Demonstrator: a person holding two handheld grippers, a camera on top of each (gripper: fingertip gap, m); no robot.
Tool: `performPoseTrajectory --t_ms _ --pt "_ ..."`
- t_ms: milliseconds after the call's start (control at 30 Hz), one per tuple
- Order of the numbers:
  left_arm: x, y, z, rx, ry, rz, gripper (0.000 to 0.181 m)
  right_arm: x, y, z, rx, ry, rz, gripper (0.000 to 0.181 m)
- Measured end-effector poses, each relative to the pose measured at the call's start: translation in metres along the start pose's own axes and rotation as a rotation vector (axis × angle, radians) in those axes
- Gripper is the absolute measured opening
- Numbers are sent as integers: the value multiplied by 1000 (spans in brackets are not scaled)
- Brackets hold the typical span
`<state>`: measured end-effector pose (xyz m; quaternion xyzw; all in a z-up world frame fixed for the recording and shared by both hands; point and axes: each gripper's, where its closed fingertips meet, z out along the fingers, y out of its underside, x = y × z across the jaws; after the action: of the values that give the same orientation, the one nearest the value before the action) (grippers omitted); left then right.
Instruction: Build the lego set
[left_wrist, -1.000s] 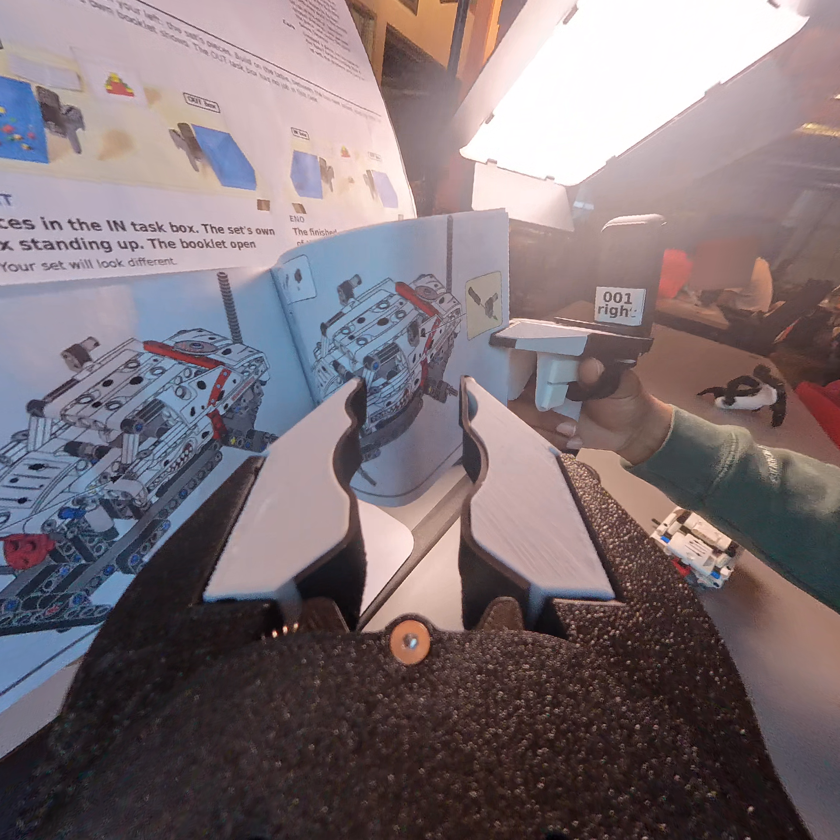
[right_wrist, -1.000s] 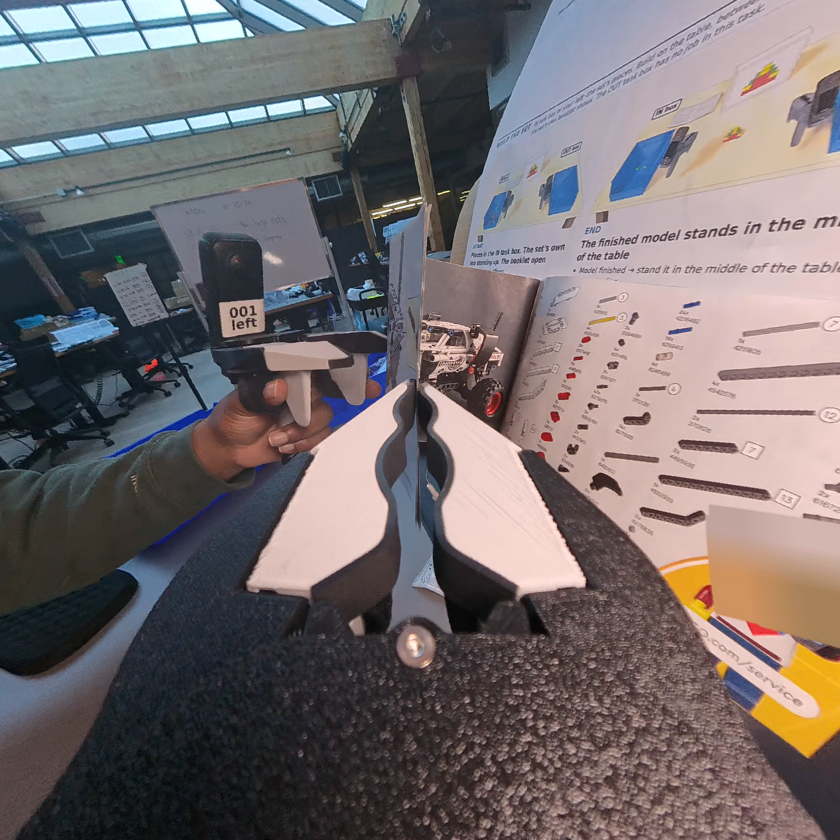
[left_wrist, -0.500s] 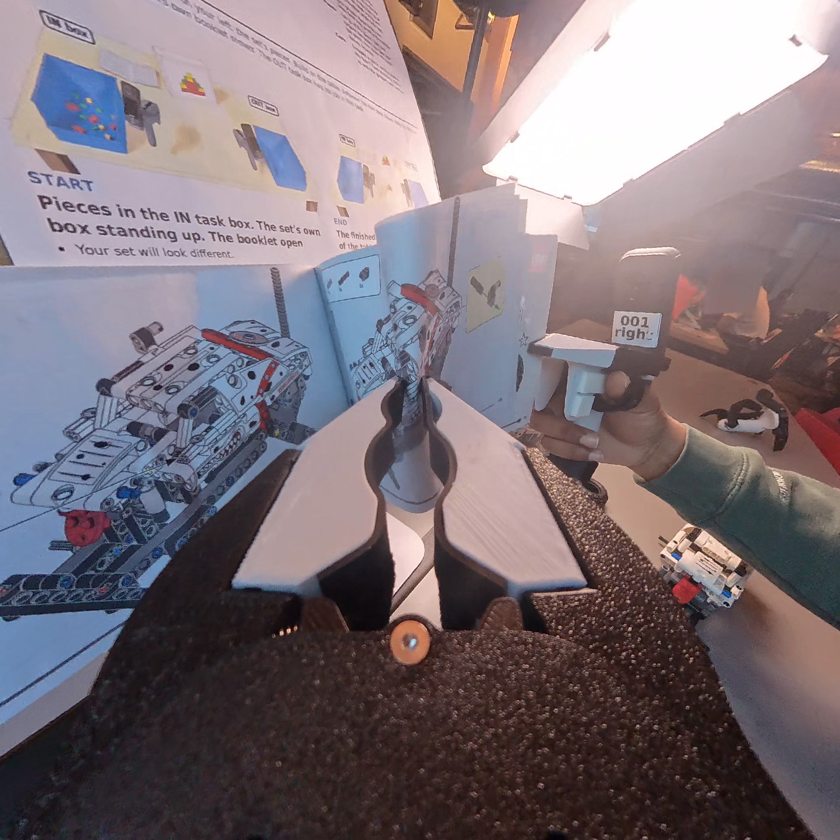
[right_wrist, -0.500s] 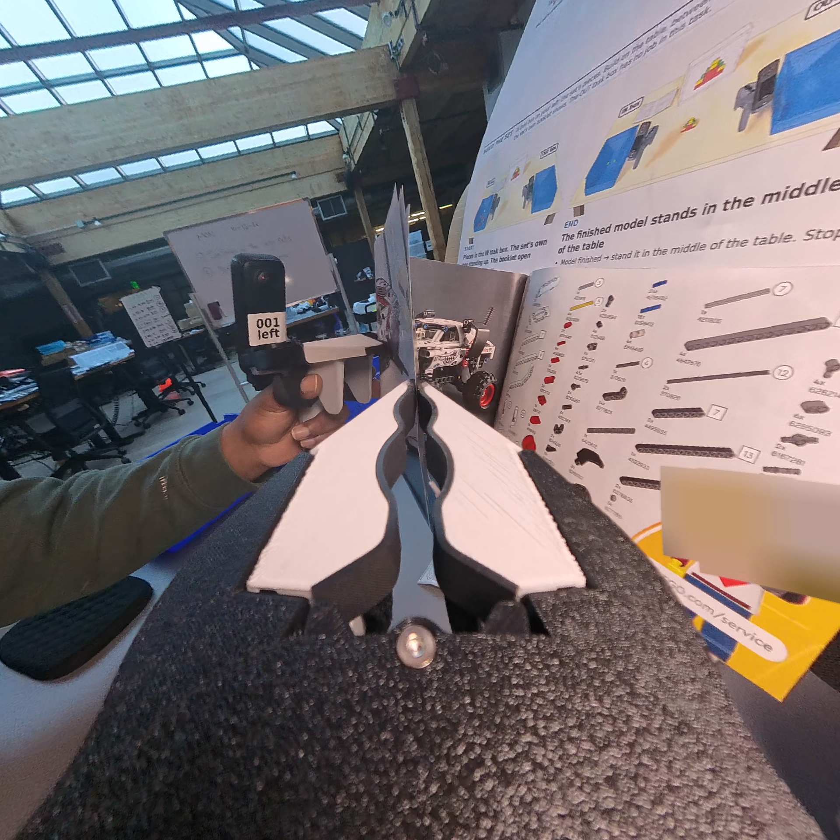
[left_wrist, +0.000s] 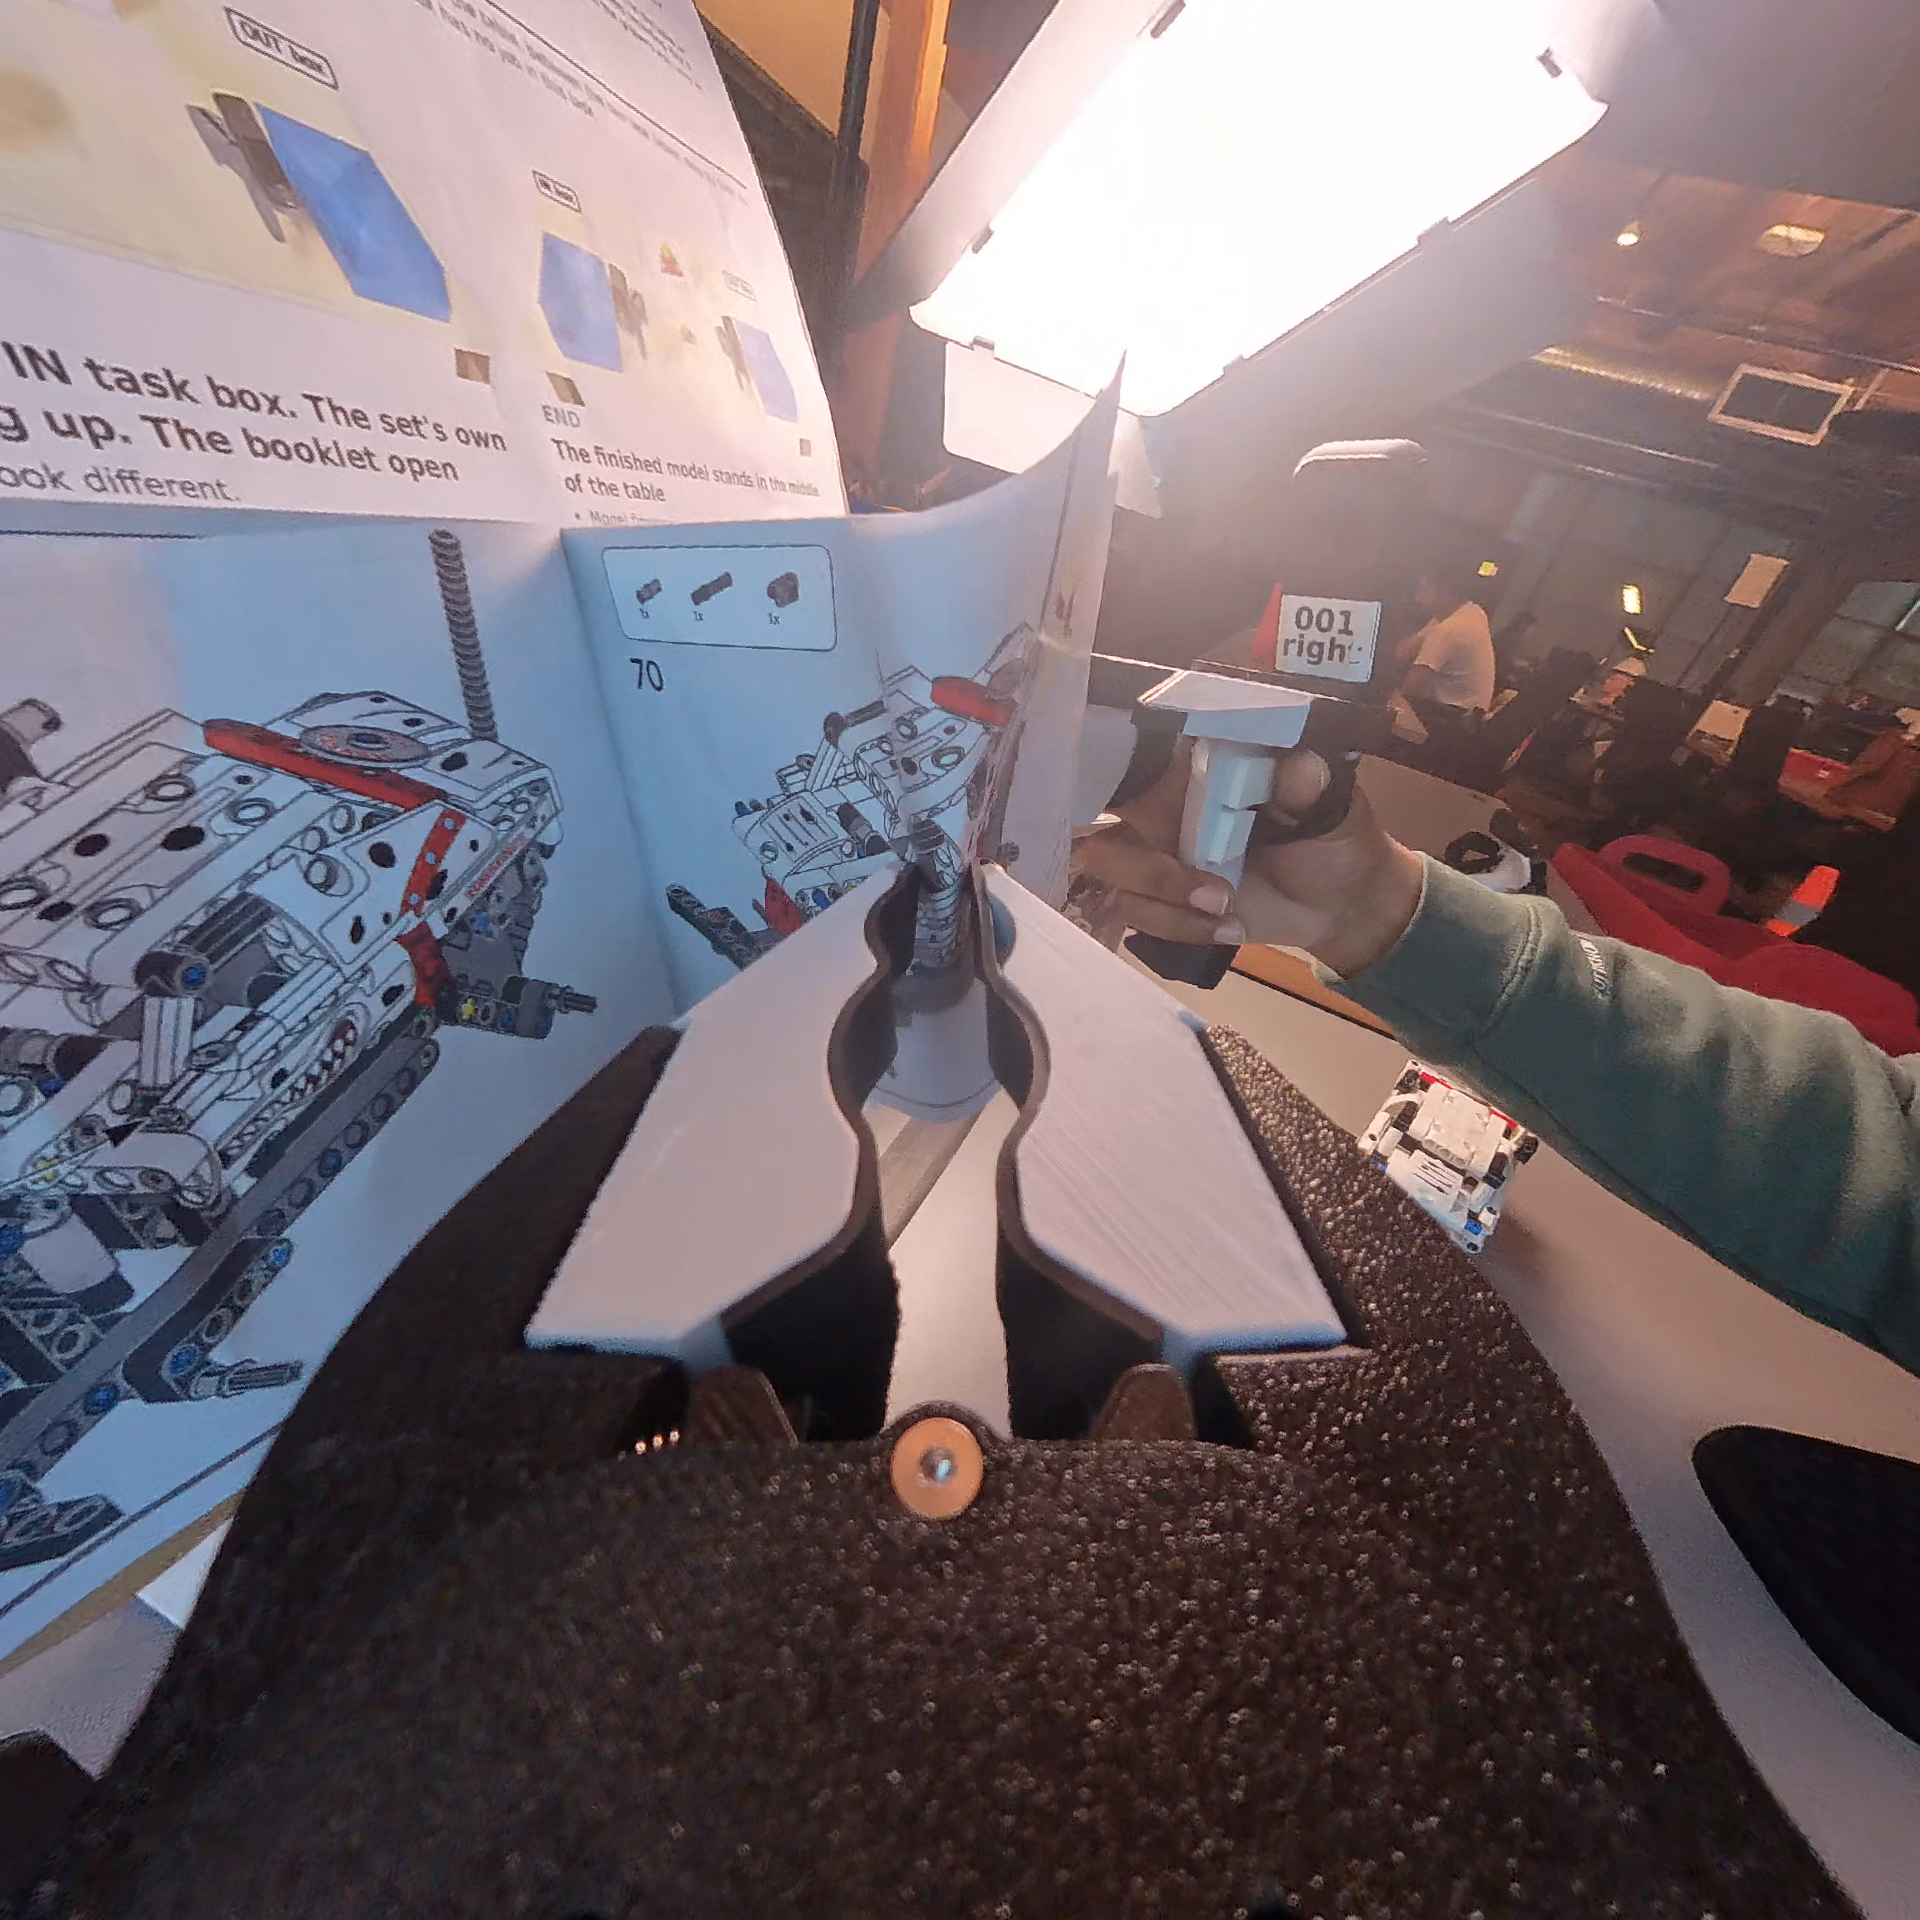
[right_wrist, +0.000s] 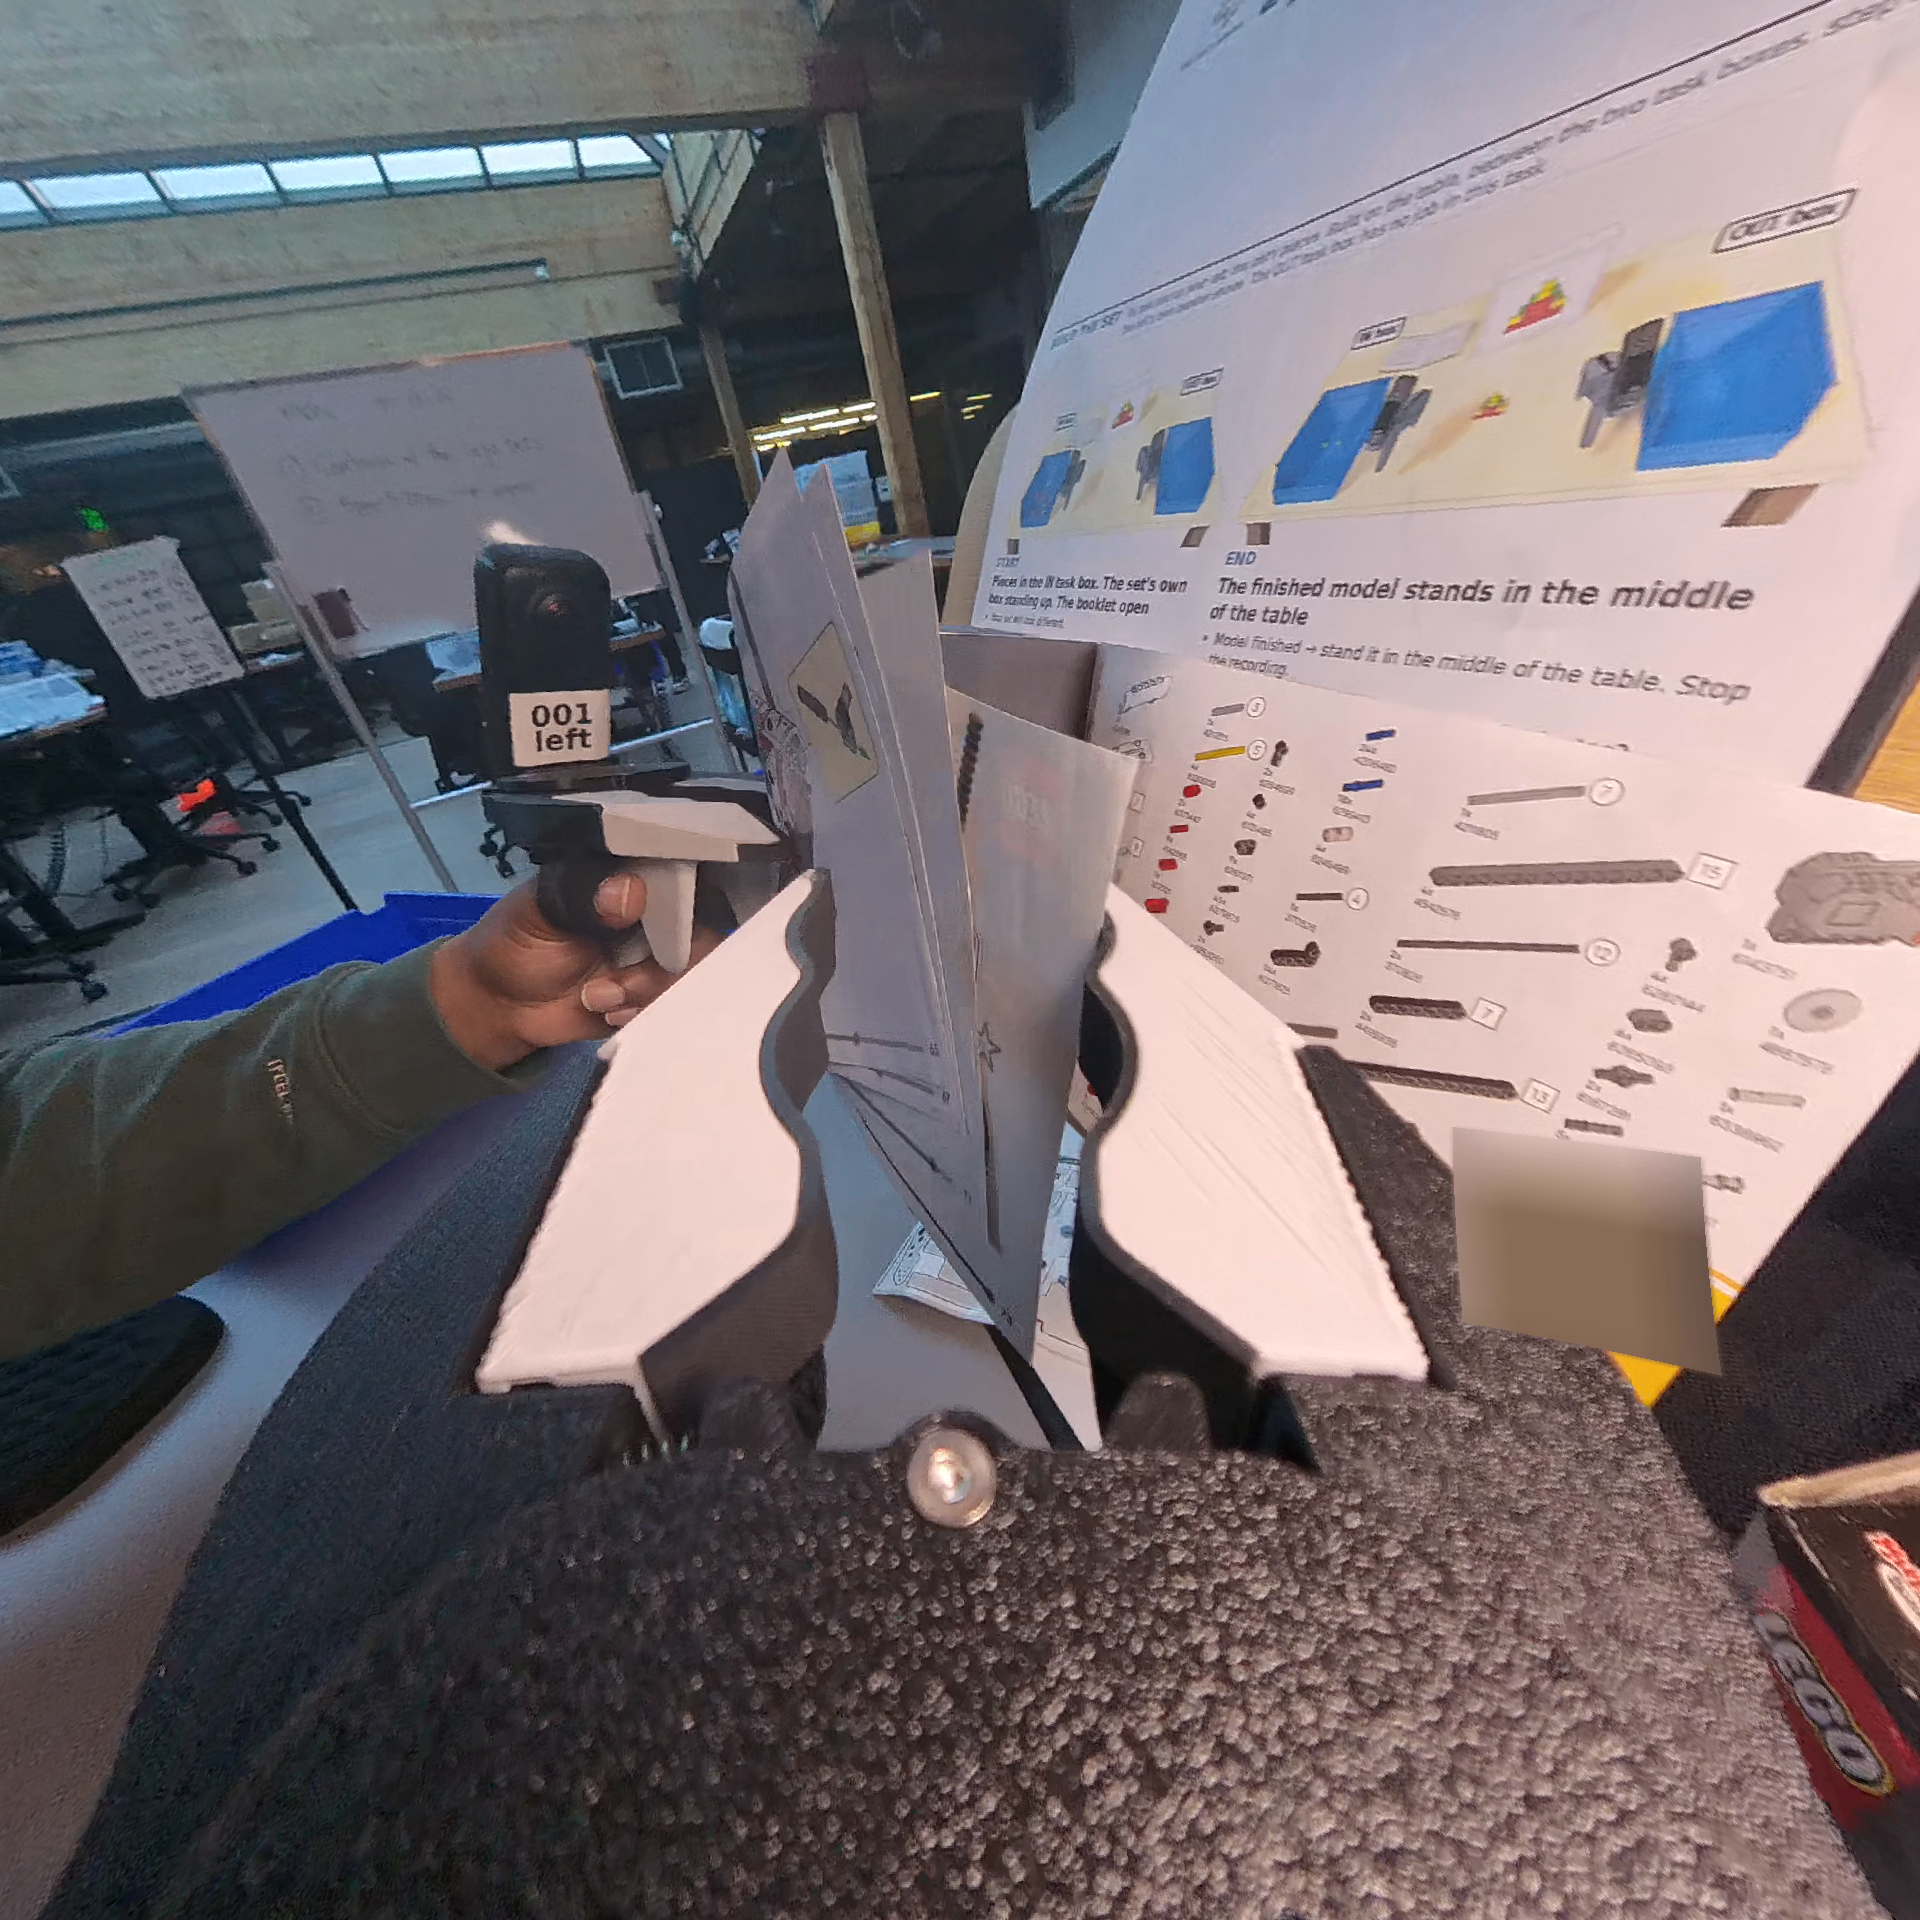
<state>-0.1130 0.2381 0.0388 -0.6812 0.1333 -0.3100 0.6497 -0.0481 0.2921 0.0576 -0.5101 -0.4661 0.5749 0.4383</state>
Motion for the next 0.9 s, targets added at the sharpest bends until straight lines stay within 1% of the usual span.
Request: performPoseTrajectory --t_ms 67,133,167,267,333,433,500,567,600,633,667,700,733,767,800,833,900 --pt "2 2 3 -12 16 -4 9 -4 -2 4 -12 -29 -4 35" --pt "3 5 4 -26 15 8 9 -10 -7 6 -2 -63 -8 9" --pt "4 5 4 -30 15 13 9 -10 -10 6 7 -70 -10 1" --pt "4 5 4 -37 18 13 9 -12 -10 4 5 -96 -7 0" --pt "1 3 2 -33 12 11 8 -7 -9 1 8 -79 -8 0" --pt "-5 0 -4 -14 0 -6 6 7 -12 -7 26 -28 8 0" --pt "-12 -1 -9 -3 -18 -17 5 24 -14 -15 35 55 11 0" --pt "-24 -2 -17 8 -60 -30 5 55 -14 -25 27 219 22 0" --pt "-33 -3 -21 16 -85 -43 4 76 -10 -34 -1 346 22 0" --pt "-40 -3 -25 24 -107 -59 4 102 -4 -47 -53 520 16 3" --pt "-47 -4 -28 31 -124 -75 4 130 4 -71 -131 749 -9 9" --pt "-53 -3 -30 36 -142 -90 3 151 3 -102 -184 1004 -83 22" --pt "-57 -2 -31 34 -154 -98 3 158 -11 -124 -184 1175 -221 43" --pt "-60 -1 -31 29 -160 -97 3 152 -25 -131 -177 1238 -355 45" --pt "-61 0 -31 22 -166 -90 3 138 -34 -125 -155 1220 -440 41" --pt "-62 0 -31 20 -169 -82 3 120 -39 -110 -119 1146 -483 34" --pt "-63 -1 -31 27 -165 -89 3 68 -45 -67 -35 905 -554 18"
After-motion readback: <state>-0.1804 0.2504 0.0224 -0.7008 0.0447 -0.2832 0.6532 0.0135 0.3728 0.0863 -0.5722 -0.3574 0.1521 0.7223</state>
